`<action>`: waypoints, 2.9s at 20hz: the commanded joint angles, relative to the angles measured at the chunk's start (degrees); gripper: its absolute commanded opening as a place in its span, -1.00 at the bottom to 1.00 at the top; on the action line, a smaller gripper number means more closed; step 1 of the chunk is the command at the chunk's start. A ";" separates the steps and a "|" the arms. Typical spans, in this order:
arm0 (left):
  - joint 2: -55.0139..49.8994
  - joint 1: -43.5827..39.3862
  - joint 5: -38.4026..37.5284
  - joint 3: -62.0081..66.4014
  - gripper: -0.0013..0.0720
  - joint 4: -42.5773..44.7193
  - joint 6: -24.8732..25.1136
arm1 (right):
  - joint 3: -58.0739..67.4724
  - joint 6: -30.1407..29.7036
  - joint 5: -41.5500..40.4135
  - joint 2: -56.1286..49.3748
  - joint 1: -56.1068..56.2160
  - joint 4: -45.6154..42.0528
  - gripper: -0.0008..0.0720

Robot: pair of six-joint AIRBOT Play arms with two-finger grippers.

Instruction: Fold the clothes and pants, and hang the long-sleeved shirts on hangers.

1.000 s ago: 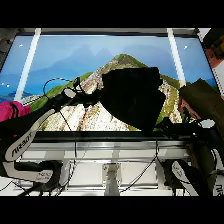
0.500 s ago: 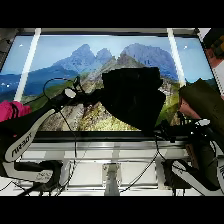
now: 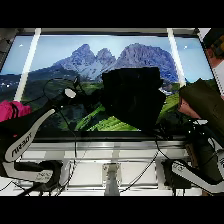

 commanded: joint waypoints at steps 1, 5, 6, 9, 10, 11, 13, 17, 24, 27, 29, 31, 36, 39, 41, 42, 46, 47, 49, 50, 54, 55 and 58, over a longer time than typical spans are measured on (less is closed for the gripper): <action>0.02 -0.02 0.00 0.07 -0.83 0.00 -0.02 | 0.00 -0.44 -0.13 -0.15 0.02 1.14 -0.11; 0.02 -0.02 0.00 0.07 -0.83 -0.02 -0.02 | 0.02 -0.35 -2.67 -0.17 5.88 1.55 -0.11; 0.02 -0.02 -0.02 0.07 -0.83 -0.02 -0.02 | 0.02 -0.13 -3.67 -0.15 7.37 1.70 -0.13; -0.02 0.00 0.37 0.04 -0.83 -0.20 -0.04 | 0.02 -0.15 -3.76 -0.13 9.01 3.78 -0.79; -0.11 0.00 1.18 0.04 -0.83 -0.20 -0.04 | 0.02 -0.24 -3.96 -0.11 8.98 4.20 -0.93; -0.22 0.00 1.55 0.04 -0.83 -0.22 -0.07 | 0.22 -0.28 -4.28 -0.07 8.98 4.24 -0.94; -0.33 0.31 1.57 0.04 -0.83 0.09 0.00 | 1.03 -0.35 -3.85 0.02 8.98 4.85 -0.94; 1.64 1.22 5.57 0.35 -0.84 1.11 1.51 | 8.46 0.96 -2.43 -0.04 9.01 9.68 -0.95; 3.96 1.22 12.11 13.11 -0.84 1.09 1.42 | 36.96 7.37 -8.59 -5.97 9.25 10.08 -0.95; 3.96 1.18 16.39 19.10 -0.84 1.09 1.44 | 50.58 9.03 -8.74 -11.87 11.26 10.10 -0.95; 3.85 1.18 17.70 22.18 -0.84 1.07 1.42 | 58.07 10.38 -8.81 -15.15 13.55 10.10 -0.95; 2.97 1.18 18.29 25.40 -0.84 1.07 1.27 | 63.82 11.89 -9.51 -17.59 15.87 10.10 -0.95; -2.69 1.86 18.38 37.83 -0.84 1.05 1.27 | 75.84 11.78 -16.35 -19.87 19.63 10.03 -0.95; -7.02 3.26 11.37 48.52 -0.84 0.87 1.27 | 83.38 11.61 -19.39 -20.00 19.89 8.44 -0.95; -8.96 3.85 6.73 53.16 -0.84 0.90 1.27 | 88.43 11.63 -19.61 -20.02 19.89 5.33 -0.95; -9.29 3.98 6.43 53.86 -0.84 0.90 1.29 | 90.47 11.63 -19.61 -20.04 19.89 4.44 -0.95; -9.79 4.59 0.37 53.92 -0.84 1.14 2.97 | 93.48 11.65 -18.03 -20.09 19.89 0.11 -0.95; -10.19 4.68 -2.19 53.92 -0.84 1.16 4.39 | 93.46 11.67 -15.61 -20.28 19.89 -1.53 -0.95; -11.26 5.09 -8.24 53.81 -0.84 2.27 5.79 | 93.31 11.89 -9.99 -21.05 19.89 -5.33 -0.95; -11.89 5.20 -11.28 53.77 -0.84 3.98 5.79 | 93.26 12.09 -7.52 -21.46 19.89 -7.19 -0.95; -13.38 4.96 -18.16 51.54 -0.84 14.56 1.99 | 90.88 12.68 -0.72 -21.81 19.89 -10.12 -0.95; -13.27 4.79 -18.73 50.42 -0.84 17.55 0.74 | 89.53 12.52 1.16 -21.77 19.96 -10.12 -0.95; -12.15 4.26 -22.97 45.75 -0.84 27.02 -1.75 | 81.96 11.78 2.67 -20.59 19.96 -10.10 -0.95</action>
